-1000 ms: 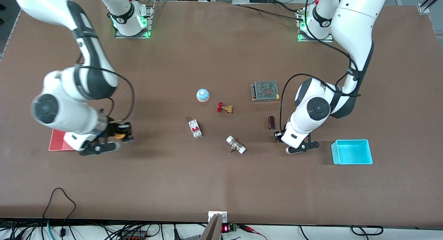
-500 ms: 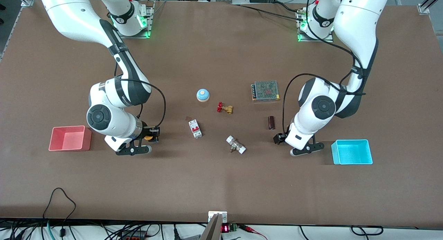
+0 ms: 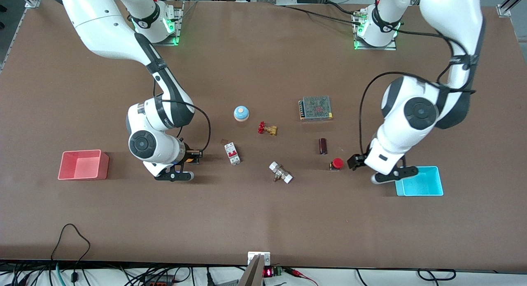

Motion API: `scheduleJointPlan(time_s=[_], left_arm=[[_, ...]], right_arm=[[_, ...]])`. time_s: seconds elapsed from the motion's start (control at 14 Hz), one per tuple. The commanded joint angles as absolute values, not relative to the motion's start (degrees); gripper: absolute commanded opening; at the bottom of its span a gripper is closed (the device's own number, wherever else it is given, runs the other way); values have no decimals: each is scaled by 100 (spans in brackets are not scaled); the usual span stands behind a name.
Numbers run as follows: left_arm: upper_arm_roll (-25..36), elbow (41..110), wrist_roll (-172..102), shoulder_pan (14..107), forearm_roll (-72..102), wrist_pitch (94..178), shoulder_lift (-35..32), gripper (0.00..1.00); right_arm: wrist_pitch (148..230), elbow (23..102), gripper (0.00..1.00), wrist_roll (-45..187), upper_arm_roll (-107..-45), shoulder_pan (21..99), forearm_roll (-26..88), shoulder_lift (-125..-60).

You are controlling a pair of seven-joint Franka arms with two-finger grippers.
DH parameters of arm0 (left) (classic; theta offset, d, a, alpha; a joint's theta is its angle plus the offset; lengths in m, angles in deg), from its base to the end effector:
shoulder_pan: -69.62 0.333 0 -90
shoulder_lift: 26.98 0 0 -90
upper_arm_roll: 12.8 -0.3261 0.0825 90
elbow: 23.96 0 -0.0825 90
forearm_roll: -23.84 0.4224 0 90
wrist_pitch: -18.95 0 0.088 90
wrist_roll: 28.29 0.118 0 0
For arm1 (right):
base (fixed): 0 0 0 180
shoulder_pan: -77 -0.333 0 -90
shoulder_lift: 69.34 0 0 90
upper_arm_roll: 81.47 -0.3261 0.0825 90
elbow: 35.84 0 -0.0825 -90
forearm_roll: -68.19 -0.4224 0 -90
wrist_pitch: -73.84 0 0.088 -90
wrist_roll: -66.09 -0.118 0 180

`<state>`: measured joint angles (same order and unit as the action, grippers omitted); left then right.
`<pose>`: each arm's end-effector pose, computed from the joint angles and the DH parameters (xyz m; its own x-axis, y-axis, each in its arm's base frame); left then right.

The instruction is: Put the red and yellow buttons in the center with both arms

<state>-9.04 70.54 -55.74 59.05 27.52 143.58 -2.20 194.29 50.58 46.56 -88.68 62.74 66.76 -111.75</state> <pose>0.6986 -0.1703 0.3512 0.9749 0.2008 0.0966 0.2000 -0.9796 0.0180 0.6852 0.2582 0.1915 0.9856 -0.0026 -0.1691 -0.0113 -0.9987 -0.0504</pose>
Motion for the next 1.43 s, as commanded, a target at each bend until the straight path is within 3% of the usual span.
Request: scheduleJointPlan(time_s=[0.0, 0.07, 0.14, 0.21, 0.29, 0.64, 1.36], left_arm=[[-893, 7132, -5064, 6135, 2832, 13876, -675, 100], [-893, 7114, -4853, 6223, 2824, 13701, -807, 100], [-885, 7079, -4668, 6319, 2789, 13533, -922, 100], [-876, 7001, -4440, 6416, 2762, 13306, -1019, 100], [-867, 6878, -4246, 6521, 2753, 13060, -1072, 100], [-858, 6464, -3552, 6829, 2727, 12135, -1414, 100], [-858, 6569, -2329, 7392, 2428, 11291, -2417, 100]], right_arm=[[19478, 5055, 13, 4605, -8842, 6215, 6705, -11293], [19478, 5055, 13, 4579, -8842, 6198, 6705, -11302], [19469, 5038, 30, 4561, -8842, 6180, 6688, -11294], [19469, 5012, 86, 4544, -8842, 6180, 6653, -11285], [19469, 4985, 100, 4552, -8833, 6189, 6661, -11250], [19355, 4950, 100, 4596, -8789, 6434, 6696, -10452], [17668, 4950, 100, 5606, -8745, 7638, 6714, -9009]])
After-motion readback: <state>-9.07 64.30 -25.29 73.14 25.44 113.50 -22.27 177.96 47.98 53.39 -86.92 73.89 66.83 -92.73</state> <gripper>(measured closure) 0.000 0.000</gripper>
